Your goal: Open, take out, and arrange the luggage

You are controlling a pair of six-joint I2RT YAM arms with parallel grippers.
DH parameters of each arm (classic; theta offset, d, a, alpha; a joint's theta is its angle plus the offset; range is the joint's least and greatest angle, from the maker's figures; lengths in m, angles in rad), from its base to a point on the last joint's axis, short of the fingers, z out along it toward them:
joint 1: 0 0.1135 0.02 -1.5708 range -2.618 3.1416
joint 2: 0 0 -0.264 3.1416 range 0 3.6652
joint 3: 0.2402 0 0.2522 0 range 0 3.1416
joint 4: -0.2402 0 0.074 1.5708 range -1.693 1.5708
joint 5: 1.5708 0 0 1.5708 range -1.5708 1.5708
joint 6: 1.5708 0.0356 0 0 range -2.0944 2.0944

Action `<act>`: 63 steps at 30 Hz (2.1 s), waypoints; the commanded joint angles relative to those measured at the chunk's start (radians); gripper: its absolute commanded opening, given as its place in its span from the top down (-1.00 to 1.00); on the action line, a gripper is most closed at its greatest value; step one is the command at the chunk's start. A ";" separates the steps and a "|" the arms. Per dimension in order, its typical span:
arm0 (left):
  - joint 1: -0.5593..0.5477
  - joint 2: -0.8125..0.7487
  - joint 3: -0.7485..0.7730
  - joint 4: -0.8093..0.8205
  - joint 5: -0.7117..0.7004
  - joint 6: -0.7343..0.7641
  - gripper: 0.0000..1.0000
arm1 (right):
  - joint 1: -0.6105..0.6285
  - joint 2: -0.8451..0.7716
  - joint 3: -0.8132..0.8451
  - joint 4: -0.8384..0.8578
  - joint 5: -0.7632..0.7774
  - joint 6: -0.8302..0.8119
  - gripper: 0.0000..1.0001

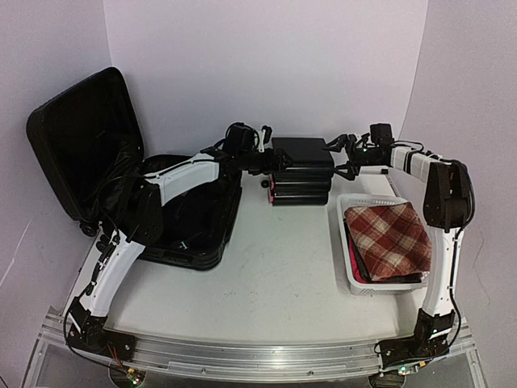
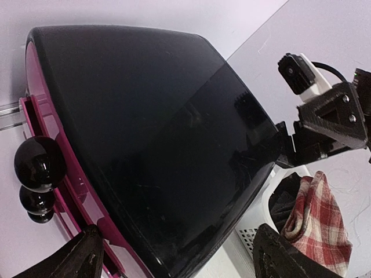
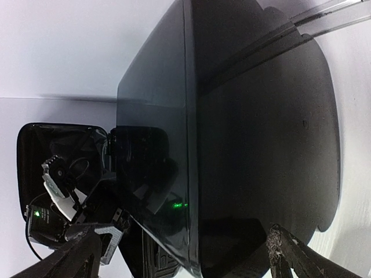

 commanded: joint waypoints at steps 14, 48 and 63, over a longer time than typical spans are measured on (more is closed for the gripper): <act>-0.217 -0.126 -0.074 0.109 0.130 0.029 -0.76 | 0.004 0.084 0.123 0.042 -0.263 -0.061 -0.97; 0.112 -0.170 0.002 -0.077 0.335 0.021 -0.78 | -0.074 -0.308 -0.153 -0.297 0.082 -0.046 -0.96; 0.112 0.050 0.094 0.079 0.356 -0.097 -0.68 | 0.018 -0.257 -0.275 -0.048 0.084 0.106 -0.96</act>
